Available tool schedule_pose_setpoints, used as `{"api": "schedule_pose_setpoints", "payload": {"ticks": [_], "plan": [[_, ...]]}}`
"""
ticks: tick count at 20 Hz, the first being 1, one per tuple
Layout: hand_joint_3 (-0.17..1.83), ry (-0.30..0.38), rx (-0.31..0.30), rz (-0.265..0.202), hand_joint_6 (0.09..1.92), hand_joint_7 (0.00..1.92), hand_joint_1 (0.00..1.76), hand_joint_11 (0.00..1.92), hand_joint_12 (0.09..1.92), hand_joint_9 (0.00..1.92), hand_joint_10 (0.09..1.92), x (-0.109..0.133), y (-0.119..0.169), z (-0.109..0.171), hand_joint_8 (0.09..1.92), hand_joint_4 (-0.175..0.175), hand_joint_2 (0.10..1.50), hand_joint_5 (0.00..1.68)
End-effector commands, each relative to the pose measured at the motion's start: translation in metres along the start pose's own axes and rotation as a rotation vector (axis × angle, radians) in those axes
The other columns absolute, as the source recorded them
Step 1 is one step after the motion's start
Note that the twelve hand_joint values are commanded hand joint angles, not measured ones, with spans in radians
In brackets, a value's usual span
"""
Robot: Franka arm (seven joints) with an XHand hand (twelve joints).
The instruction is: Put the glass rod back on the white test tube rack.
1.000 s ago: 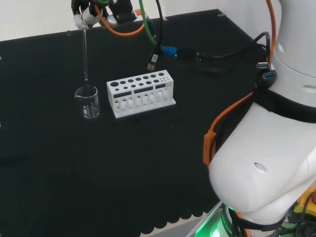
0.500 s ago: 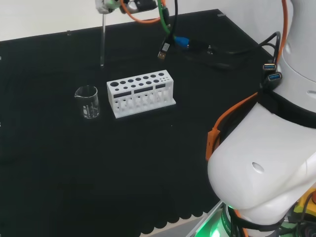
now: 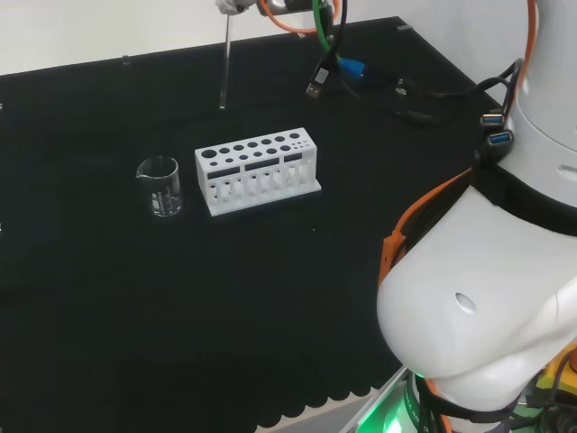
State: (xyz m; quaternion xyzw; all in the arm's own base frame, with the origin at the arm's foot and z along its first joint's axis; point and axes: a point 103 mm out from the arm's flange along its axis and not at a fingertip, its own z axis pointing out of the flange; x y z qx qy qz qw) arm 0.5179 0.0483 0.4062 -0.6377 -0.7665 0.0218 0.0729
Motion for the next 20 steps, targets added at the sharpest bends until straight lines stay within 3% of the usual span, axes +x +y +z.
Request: {"api": "schedule_pose_setpoints", "payload": {"ticks": [1, 9, 18, 20], "plan": [[-0.17, 0.001, 0.006, 0.039, 1.01, 1.56, 1.18, 1.63, 0.58, 1.8, 0.27, -0.023, -0.004, 0.002, 0.57, -0.175, 1.19, 1.0], [-0.17, -0.024, 0.034, 0.116, 1.01, 1.56, 1.18, 1.63, 0.58, 1.8, 0.27, -0.051, -0.01, 0.008, 0.57, -0.175, 1.19, 1.0], [-0.17, -0.04, 0.046, 0.144, 1.01, 1.57, 1.18, 1.63, 0.58, 1.8, 0.27, -0.072, -0.023, 0.012, 0.57, -0.175, 1.19, 1.0], [-0.17, -0.053, 0.059, 0.144, 1.0, 1.57, 1.18, 1.63, 0.58, 1.8, 0.27, -0.067, -0.02, 0.014, 0.57, -0.175, 1.19, 1.0]]}}
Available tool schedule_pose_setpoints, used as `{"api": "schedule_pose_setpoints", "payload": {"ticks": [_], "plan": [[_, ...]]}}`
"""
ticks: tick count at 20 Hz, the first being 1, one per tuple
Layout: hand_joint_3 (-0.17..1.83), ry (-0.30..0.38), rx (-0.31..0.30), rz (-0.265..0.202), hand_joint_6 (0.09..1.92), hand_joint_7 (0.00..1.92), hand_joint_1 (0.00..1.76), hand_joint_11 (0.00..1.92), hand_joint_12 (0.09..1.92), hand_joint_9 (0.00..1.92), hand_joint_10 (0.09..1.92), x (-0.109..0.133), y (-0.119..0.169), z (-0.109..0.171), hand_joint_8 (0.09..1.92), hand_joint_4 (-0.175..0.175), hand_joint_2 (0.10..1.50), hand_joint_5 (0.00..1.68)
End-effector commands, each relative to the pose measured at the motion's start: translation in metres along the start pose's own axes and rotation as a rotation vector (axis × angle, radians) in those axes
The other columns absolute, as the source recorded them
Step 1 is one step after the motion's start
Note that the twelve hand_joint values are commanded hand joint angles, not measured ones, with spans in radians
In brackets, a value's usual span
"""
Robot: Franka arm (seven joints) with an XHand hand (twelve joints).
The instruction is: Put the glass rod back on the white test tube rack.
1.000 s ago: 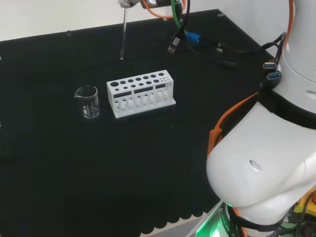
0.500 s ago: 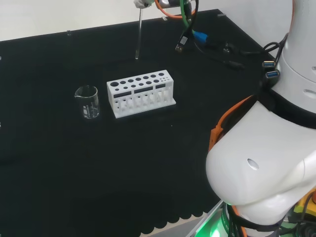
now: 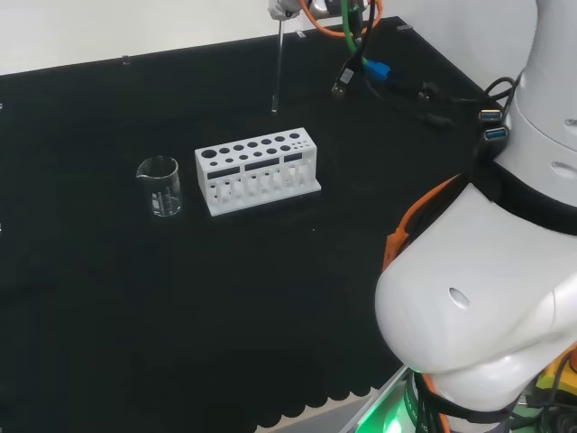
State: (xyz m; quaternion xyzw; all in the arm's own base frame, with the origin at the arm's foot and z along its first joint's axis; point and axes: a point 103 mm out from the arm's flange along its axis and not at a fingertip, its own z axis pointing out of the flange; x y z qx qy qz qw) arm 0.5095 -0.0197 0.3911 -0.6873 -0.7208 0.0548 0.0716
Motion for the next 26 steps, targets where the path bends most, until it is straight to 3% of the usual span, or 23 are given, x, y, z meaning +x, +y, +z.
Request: {"api": "schedule_pose_setpoints", "payload": {"ticks": [1, 6, 8, 16, 19, 26], "plan": [[-0.17, -0.011, 0.01, 0.018, 1.0, 1.57, 1.18, 1.63, 0.58, 1.8, 0.27, 0.001, -0.001, 0.003, 0.57, -0.175, 1.19, 1.0], [-0.17, -0.028, 0.032, 0.006, 1.0, 1.57, 1.18, 1.63, 0.58, 1.8, 0.27, -0.01, -0.013, -0.003, 0.57, -0.175, 1.19, 1.0], [-0.17, -0.018, 0.027, -0.015, 1.0, 1.57, 1.18, 1.63, 0.58, 1.8, 0.27, -0.003, -0.013, 0.001, 0.57, -0.175, 1.19, 1.0], [-0.17, -0.012, 0.025, -0.014, 1.0, 1.57, 1.18, 1.63, 0.58, 1.8, 0.27, -0.009, -0.035, 0.016, 0.57, -0.175, 1.19, 1.0], [-0.17, -0.032, 0.034, -0.013, 1.0, 1.57, 1.18, 1.63, 0.58, 1.8, 0.27, 0.002, -0.031, 0.014, 0.56, -0.175, 1.19, 1.01], [-0.17, -0.011, 0.013, -0.022, 1.0, 1.57, 1.18, 1.63, 0.58, 1.8, 0.26, -0.001, -0.038, 0.016, 0.56, -0.175, 1.19, 1.01]]}}
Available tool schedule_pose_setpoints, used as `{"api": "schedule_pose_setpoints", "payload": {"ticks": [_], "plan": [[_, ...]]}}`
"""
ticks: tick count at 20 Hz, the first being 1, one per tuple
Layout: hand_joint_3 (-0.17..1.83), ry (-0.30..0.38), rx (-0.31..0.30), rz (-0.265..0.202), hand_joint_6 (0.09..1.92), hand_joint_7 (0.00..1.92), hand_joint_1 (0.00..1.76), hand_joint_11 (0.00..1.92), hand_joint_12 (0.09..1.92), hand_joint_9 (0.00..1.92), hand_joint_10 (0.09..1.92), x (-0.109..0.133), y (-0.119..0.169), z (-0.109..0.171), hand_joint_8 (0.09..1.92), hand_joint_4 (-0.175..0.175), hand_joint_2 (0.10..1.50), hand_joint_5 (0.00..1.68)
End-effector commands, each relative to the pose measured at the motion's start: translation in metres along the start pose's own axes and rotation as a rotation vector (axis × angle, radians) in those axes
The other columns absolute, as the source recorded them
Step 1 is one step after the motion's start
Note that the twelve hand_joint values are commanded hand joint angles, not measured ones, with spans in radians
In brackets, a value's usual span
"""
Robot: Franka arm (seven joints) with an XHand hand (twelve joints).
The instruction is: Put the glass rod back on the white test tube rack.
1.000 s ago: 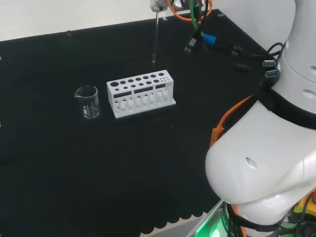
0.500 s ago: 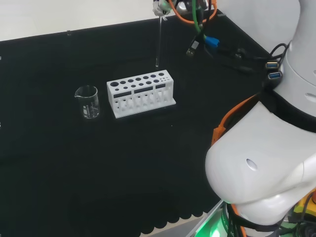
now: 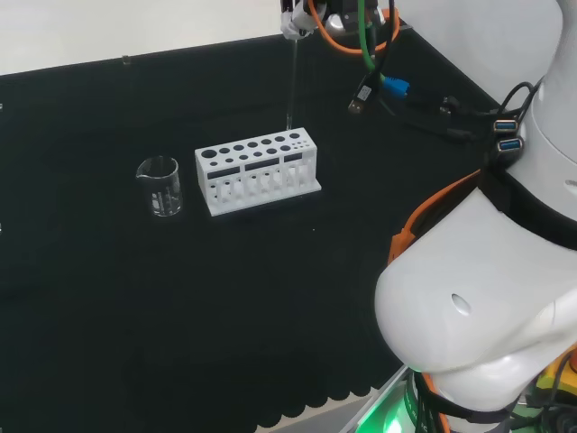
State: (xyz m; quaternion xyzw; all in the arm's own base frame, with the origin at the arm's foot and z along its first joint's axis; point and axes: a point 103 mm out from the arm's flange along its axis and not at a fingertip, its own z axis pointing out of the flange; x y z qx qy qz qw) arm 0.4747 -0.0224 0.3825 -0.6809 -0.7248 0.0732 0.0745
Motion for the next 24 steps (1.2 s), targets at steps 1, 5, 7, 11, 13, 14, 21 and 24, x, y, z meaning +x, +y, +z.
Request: {"api": "schedule_pose_setpoints", "payload": {"ticks": [1, 5, 7, 11, 13, 14, 21, 24], "plan": [[-0.17, 0.002, -0.007, -0.009, 1.0, 1.57, 1.18, 1.63, 0.58, 1.81, 0.26, 0.004, -0.004, 0.001, 0.56, -0.175, 1.19, 1.01], [-0.17, 0.011, -0.001, -0.015, 1.0, 1.57, 1.18, 1.63, 0.58, 1.81, 0.26, 0.004, -0.005, 0.002, 0.56, -0.175, 1.19, 1.01], [-0.17, 0.018, 0.003, -0.018, 1.0, 1.57, 1.18, 1.63, 0.58, 1.81, 0.26, 0.0, -0.006, 0.006, 0.56, -0.175, 1.19, 1.01], [-0.17, 0.022, 0.016, -0.026, 1.0, 1.57, 1.18, 1.63, 0.58, 1.81, 0.26, 0.001, -0.001, 0.015, 0.56, -0.175, 1.19, 1.01], [-0.17, 0.026, 0.021, -0.026, 1.0, 1.57, 1.18, 1.63, 0.58, 1.81, 0.26, 0.003, 0.003, 0.019, 0.56, -0.175, 1.19, 1.01], [-0.17, 0.027, 0.024, -0.028, 0.99, 1.57, 1.18, 1.63, 0.58, 1.81, 0.26, 0.003, 0.004, 0.02, 0.56, -0.175, 1.19, 1.01], [-0.17, -0.052, 0.068, -0.013, 0.99, 1.57, 1.18, 1.63, 0.58, 1.81, 0.26, 0.021, 0.022, 0.029, 0.56, -0.175, 1.19, 1.01], [-0.17, -0.053, 0.069, -0.014, 0.99, 1.57, 1.18, 1.63, 0.58, 1.81, 0.26, 0.021, 0.025, 0.029, 0.56, -0.175, 1.19, 1.01]]}}
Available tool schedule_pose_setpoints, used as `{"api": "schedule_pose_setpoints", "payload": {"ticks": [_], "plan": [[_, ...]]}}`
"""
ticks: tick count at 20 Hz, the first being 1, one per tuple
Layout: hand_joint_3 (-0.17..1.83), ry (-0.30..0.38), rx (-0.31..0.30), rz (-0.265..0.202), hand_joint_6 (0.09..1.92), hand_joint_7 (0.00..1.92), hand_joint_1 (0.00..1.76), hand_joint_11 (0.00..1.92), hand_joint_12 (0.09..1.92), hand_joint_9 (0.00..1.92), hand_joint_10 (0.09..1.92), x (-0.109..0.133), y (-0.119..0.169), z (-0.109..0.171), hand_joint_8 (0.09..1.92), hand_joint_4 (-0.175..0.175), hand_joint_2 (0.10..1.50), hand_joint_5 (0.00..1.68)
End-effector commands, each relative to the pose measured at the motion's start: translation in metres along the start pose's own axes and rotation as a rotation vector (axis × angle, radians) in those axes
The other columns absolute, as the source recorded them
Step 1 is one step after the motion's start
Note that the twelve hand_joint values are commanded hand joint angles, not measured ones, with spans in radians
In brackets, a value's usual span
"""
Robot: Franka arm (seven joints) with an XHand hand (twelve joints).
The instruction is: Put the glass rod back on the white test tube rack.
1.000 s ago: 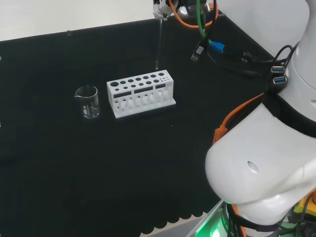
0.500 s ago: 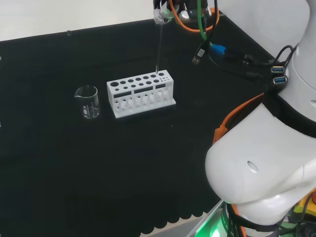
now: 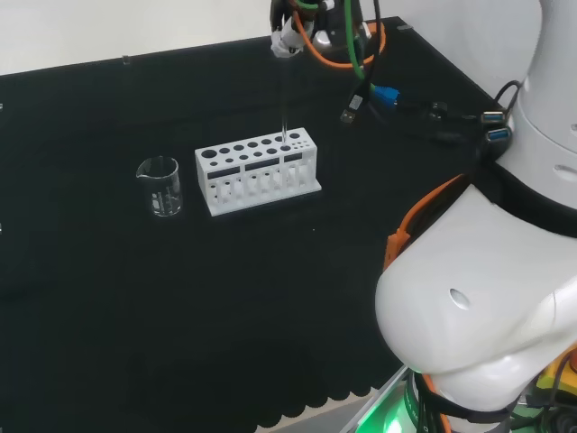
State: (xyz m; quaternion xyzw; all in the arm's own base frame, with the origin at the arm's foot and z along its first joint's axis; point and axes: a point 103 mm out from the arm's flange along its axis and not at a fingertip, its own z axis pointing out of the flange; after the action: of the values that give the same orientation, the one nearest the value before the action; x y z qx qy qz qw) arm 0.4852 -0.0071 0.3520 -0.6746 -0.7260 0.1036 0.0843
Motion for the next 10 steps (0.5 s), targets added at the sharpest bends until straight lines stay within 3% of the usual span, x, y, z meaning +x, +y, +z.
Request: {"api": "schedule_pose_setpoints", "payload": {"ticks": [1, 10], "plan": [[-0.17, -0.026, 0.012, -0.005, 0.99, 1.57, 1.18, 1.63, 0.58, 1.81, 0.26, 0.0062, 0.0083, 0.0004, 0.56, -0.175, 1.19, 1.01], [-0.17, -0.018, 0.016, -0.017, 0.99, 1.57, 1.18, 1.63, 0.58, 1.81, 0.26, 0.0008, 0.0134, 0.0004, 0.55, -0.175, 1.19, 1.01]]}}
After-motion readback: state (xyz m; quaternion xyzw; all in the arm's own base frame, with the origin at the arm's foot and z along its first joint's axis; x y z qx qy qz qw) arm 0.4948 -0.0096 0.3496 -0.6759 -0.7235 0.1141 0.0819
